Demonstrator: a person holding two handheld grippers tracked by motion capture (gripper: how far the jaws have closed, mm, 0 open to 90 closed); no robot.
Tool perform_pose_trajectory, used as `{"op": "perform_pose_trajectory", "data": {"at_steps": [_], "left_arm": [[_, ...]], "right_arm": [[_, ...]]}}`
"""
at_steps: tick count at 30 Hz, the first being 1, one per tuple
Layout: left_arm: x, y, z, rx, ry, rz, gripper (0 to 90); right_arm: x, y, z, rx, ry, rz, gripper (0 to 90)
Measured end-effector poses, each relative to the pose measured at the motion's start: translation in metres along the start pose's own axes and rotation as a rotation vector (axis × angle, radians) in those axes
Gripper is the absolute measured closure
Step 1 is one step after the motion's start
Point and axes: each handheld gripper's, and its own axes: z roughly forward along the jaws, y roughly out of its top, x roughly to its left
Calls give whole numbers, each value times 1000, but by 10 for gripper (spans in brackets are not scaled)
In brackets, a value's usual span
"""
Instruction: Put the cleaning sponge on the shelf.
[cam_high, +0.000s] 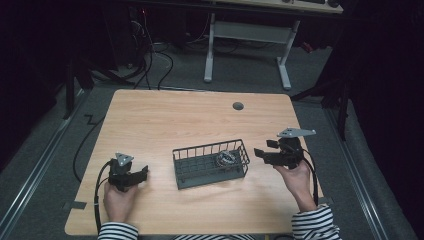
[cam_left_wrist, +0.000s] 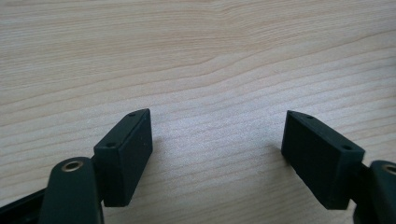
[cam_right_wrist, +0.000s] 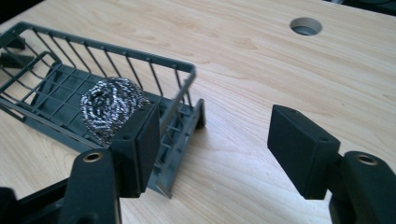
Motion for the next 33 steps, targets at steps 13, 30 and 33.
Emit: {"op": "perform_pose_trajectory", "data": {"at_steps": [13, 30, 33], "left_arm": [[0, 0, 0, 0, 0, -1, 252], [0, 0, 0, 0, 2, 0, 252], [0, 0, 0, 0, 2, 0, 252]], "right_arm": [[-28, -37, -9, -8, -56, 95, 352], [-43, -89, 8, 6, -140, 156, 366], [-43, -98, 18, 36, -167, 159, 366]]}}
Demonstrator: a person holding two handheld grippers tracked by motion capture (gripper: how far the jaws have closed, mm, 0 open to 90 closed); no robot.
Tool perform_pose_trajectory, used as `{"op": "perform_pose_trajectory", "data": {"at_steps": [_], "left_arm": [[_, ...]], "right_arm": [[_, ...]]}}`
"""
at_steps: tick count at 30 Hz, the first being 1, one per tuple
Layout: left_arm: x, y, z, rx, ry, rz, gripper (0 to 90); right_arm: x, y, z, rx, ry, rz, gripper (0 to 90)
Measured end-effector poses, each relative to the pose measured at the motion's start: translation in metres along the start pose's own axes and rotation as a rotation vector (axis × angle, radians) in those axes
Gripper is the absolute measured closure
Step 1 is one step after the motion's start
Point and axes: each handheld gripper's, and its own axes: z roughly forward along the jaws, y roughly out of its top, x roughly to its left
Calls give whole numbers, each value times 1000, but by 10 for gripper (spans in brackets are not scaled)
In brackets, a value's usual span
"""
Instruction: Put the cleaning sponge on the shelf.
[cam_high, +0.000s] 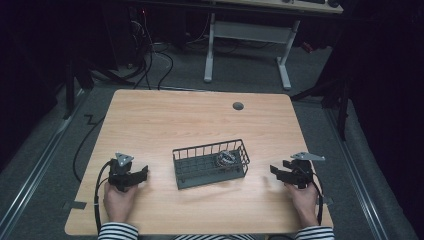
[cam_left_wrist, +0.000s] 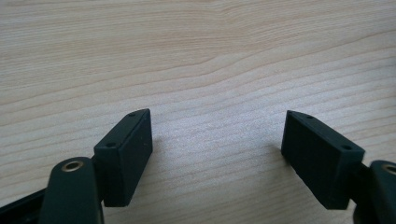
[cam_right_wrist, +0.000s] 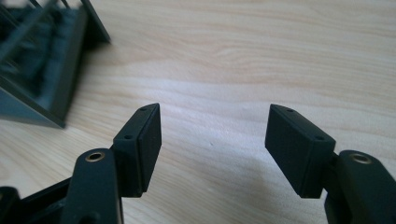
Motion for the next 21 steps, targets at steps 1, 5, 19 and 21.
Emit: {"op": "perform_pose_trajectory", "data": {"at_steps": [1, 5, 19, 21], "left_arm": [[0, 0, 0, 0, 0, 0, 252], [0, 0, 0, 0, 0, 0, 252], [0, 0, 0, 2, 3, 1, 251], [0, 0, 0, 2, 3, 1, 251]], "right_arm": [[0, -2, 2, 4, -10, -12, 366], [0, -11, 12, 17, -31, -14, 359], [11, -17, 18, -4, -91, -82, 350], [11, -17, 18, -3, -93, -80, 349]]}}
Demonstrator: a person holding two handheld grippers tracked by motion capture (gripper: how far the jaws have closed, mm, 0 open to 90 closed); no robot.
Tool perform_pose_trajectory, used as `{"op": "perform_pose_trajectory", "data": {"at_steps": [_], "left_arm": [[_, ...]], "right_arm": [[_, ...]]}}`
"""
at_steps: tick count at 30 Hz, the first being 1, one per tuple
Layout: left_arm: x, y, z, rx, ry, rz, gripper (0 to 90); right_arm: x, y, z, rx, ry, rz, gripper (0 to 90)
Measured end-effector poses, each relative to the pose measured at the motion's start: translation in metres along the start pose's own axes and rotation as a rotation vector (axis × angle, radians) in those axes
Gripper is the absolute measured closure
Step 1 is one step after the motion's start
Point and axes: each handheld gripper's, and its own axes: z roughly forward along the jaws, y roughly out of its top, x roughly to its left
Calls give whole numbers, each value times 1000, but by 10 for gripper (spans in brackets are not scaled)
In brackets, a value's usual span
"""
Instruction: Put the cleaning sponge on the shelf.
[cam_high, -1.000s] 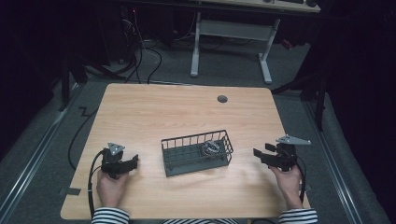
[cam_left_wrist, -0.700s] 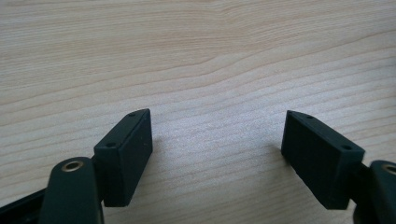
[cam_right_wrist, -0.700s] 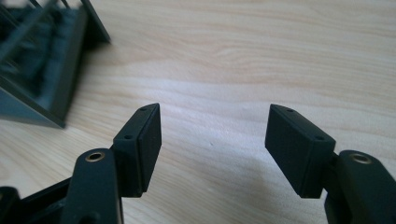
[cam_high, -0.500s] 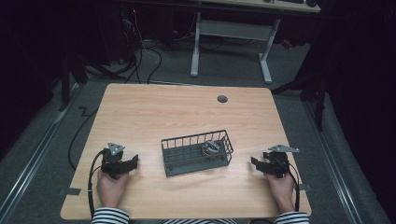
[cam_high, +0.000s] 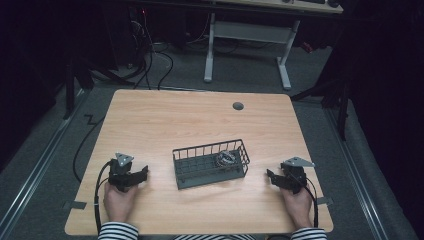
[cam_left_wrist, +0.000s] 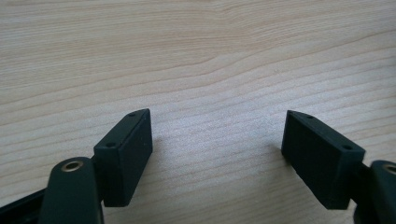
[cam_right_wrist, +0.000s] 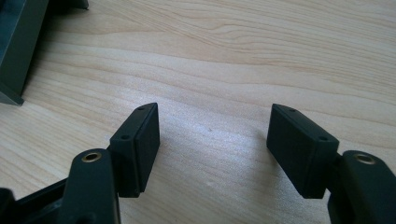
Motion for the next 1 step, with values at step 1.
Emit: {"op": "perform_pose_trajectory", "data": {"at_steps": [1], "left_arm": [[0, 0, 0, 0, 0, 0, 250]], "right_arm": [[0, 0, 0, 0, 0, 0, 349]]}}
